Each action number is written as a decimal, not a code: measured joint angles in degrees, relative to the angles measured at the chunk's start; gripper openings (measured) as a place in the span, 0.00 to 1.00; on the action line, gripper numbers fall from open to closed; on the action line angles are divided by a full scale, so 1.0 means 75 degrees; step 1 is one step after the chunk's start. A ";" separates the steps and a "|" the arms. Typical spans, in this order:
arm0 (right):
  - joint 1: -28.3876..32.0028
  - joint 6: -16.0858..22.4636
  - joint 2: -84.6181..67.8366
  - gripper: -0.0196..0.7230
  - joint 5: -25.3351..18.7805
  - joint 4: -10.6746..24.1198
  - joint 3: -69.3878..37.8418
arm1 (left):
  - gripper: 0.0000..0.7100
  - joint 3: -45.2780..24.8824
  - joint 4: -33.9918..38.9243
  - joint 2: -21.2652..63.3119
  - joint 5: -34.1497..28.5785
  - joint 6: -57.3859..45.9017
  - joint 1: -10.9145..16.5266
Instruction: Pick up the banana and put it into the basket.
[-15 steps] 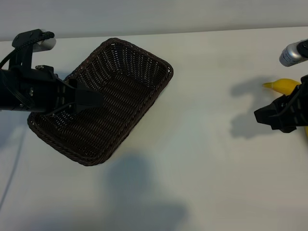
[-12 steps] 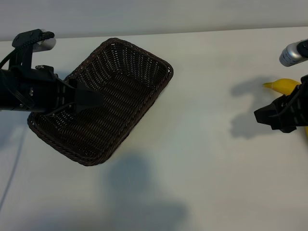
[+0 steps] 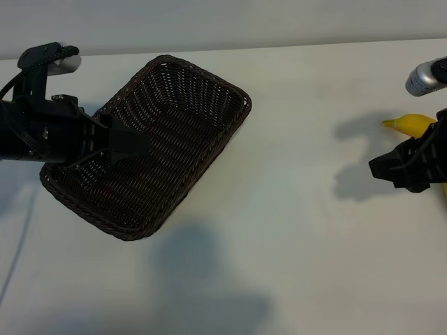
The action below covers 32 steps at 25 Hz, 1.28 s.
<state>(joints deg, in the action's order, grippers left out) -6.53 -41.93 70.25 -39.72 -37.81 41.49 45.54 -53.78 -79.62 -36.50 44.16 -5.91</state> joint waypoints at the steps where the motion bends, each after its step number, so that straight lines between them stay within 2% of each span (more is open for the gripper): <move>1: 0.0000 0.0021 0.0000 0.84 0.0000 0.0000 0.0000 | 0.76 0.0000 0.0000 0.0000 0.0000 0.0000 0.0000; 13: 0.0000 0.0074 0.0000 0.84 0.0000 0.0000 0.0000 | 0.76 0.0000 0.0000 0.0000 0.0161 -0.0041 0.0000; 16: 0.0000 0.0074 0.0000 0.84 0.0000 0.0000 0.0000 | 0.76 0.0006 0.0000 0.0000 0.0151 -0.0519 0.0000; 18: 0.0000 0.0074 0.0000 0.84 0.0008 0.0000 0.0000 | 0.76 0.0006 0.0028 0.0000 -0.0065 -0.1321 0.0000; 21: 0.0000 0.0074 0.0000 0.84 0.0000 0.0000 0.0000 | 0.76 0.0014 0.0330 0.0034 -0.0625 -0.3319 0.0054; 27: 0.0000 0.0074 0.0000 0.84 -0.0018 0.0000 0.0000 | 0.76 0.0020 0.1746 0.0813 -0.1098 -0.6630 0.0583; 32: 0.0000 0.0081 0.0000 0.84 -0.0018 0.0000 0.0000 | 0.76 0.0028 0.3061 0.1226 -0.1318 -0.9123 0.0639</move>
<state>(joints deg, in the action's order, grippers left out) -6.53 -41.33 70.25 -39.85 -37.81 41.49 45.75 -30.82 -70.43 -46.38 -24.26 -1.11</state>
